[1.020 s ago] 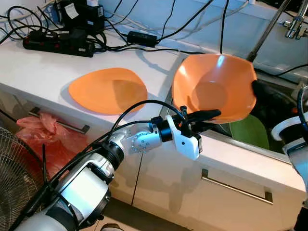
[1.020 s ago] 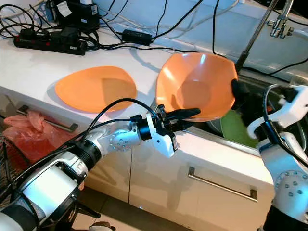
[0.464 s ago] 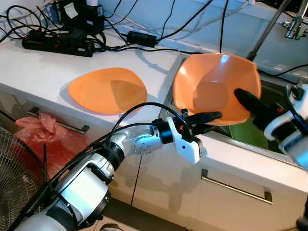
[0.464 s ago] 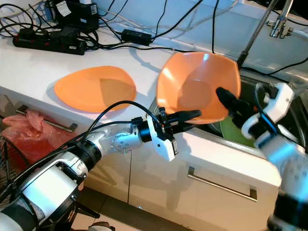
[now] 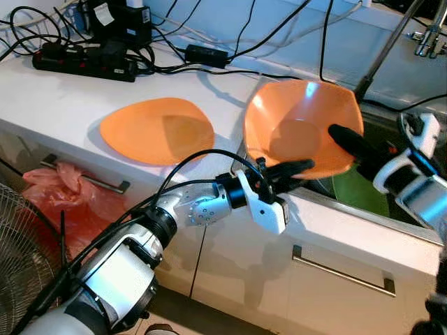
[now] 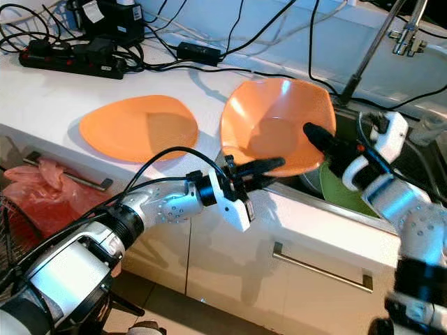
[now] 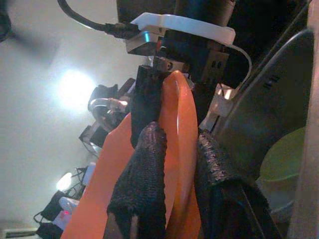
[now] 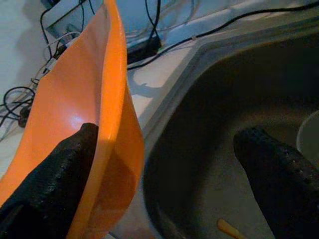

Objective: Kitchen organization

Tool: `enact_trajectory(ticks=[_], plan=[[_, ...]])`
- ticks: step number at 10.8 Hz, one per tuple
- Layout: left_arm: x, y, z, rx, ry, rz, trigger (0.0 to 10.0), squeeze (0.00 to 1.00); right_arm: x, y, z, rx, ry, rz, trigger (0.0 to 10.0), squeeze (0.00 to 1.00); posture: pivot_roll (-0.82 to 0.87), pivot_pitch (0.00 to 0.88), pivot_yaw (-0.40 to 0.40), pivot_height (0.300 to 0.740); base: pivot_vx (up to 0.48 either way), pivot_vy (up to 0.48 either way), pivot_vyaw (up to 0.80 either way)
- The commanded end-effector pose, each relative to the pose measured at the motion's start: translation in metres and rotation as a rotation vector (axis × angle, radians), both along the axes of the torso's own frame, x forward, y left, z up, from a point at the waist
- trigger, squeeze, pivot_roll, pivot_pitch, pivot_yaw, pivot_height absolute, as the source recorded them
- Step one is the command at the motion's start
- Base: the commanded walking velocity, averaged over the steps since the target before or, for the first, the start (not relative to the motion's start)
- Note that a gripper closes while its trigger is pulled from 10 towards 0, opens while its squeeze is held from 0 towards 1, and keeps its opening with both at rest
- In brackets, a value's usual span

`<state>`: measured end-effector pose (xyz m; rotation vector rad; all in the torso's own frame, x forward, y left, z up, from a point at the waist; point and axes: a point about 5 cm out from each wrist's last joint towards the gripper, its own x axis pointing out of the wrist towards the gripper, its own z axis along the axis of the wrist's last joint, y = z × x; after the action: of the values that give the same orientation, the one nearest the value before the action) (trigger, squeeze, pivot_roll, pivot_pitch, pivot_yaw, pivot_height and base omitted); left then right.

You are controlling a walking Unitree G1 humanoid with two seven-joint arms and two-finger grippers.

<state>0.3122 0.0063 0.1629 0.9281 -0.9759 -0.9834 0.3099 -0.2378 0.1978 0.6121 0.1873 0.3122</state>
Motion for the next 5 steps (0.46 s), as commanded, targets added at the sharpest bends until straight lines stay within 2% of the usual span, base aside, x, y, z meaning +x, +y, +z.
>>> enact_trajectory(ticks=[1, 3, 5], plan=[[-0.013, -0.022, 0.019, -0.085, -0.066, -0.121, 0.0, 0.0, 0.005, 0.011, -0.009, -0.013, 0.043, 0.041, 10.0, 0.0, 0.17, 0.0, -0.164, 0.74, 0.0, 0.0, 0.0], [-0.012, -0.021, 0.02, -0.094, -0.072, -0.107, 0.0, 0.0, 0.005, 0.01, -0.023, -0.027, 0.097, 0.046, 10.0, 0.0, 0.18, 0.0, -0.165, 0.74, 0.0, 0.0, 0.0], [-0.012, -0.021, 0.018, -0.091, -0.07, -0.106, 0.0, 0.0, 0.006, 0.0, -0.036, -0.117, 0.161, 0.008, 10.0, 0.0, 0.18, 0.0, -0.165, 0.74, 0.0, 0.0, 0.0]])
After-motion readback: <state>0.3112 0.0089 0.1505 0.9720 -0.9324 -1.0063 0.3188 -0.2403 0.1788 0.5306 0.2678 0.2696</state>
